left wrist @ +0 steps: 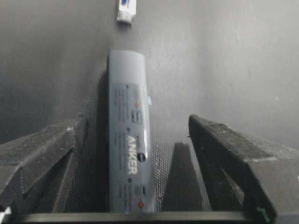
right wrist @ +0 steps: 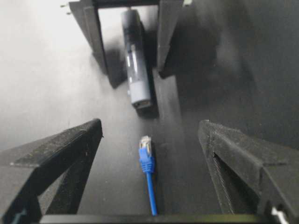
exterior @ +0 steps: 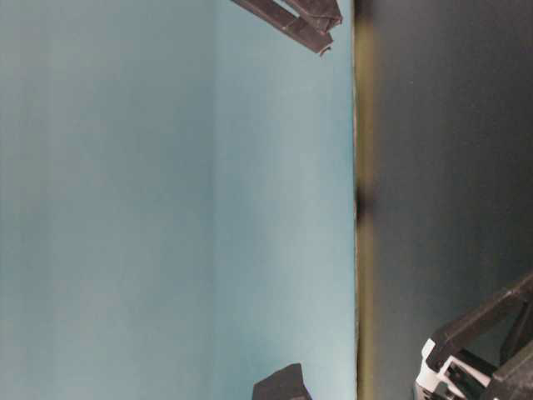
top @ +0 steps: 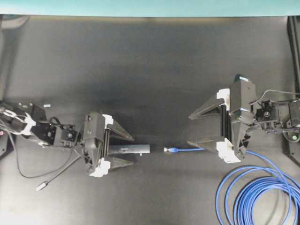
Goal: Insert the LAN cable into the hub.
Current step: 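Lower the left gripper over the grey Anker hub and grasp it, then lower the right gripper over the blue cable's plug and grasp it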
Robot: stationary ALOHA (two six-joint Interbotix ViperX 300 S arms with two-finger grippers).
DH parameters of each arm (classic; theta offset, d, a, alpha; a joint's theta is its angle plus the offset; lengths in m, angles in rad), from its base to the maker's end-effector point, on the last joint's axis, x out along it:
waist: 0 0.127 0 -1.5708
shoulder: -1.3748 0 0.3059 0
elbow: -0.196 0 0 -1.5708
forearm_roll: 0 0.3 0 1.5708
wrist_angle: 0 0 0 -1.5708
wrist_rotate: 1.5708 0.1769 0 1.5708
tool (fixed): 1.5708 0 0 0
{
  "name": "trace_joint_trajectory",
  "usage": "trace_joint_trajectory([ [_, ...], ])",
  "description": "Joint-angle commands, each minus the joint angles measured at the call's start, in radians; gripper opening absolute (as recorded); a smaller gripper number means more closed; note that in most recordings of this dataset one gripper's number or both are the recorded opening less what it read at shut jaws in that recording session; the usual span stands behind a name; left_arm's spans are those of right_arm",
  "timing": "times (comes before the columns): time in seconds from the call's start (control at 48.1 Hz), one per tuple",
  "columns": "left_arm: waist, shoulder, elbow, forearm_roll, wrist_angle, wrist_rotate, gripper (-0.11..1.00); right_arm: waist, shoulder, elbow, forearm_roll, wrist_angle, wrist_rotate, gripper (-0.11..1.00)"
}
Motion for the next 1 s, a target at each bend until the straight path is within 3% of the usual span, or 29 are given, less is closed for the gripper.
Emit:
trace_joint_trajectory([
  [0.0, 0.003, 0.02, -0.015, 0.003, -0.002, -0.003, 0.84, 0.009, 0.0, -0.005, 0.0, -0.002, 0.008, 0.81],
  [0.145, 0.005, 0.025, -0.02, 0.005, 0.014, 0.006, 0.74, 0.011, -0.002, -0.005, 0.0, 0.002, 0.008, 0.81],
  [0.332, -0.002, 0.015, -0.008, 0.005, 0.02, 0.048, 0.28, 0.012, -0.002, -0.002, 0.002, 0.003, 0.008, 0.81],
  [0.457, -0.002, -0.034, -0.017, 0.003, 0.041, 0.064, 0.28, 0.02, 0.002, 0.014, 0.002, 0.002, 0.008, 0.81],
  [0.686, -0.003, -0.175, -0.037, 0.005, 0.242, 0.069, 0.28, 0.029, 0.075, 0.031, 0.0, -0.029, 0.002, 0.81],
  [0.976, -0.003, -0.334, -0.046, 0.005, 0.416, 0.069, 0.28, 0.061, 0.278, 0.018, -0.002, -0.201, 0.002, 0.81],
])
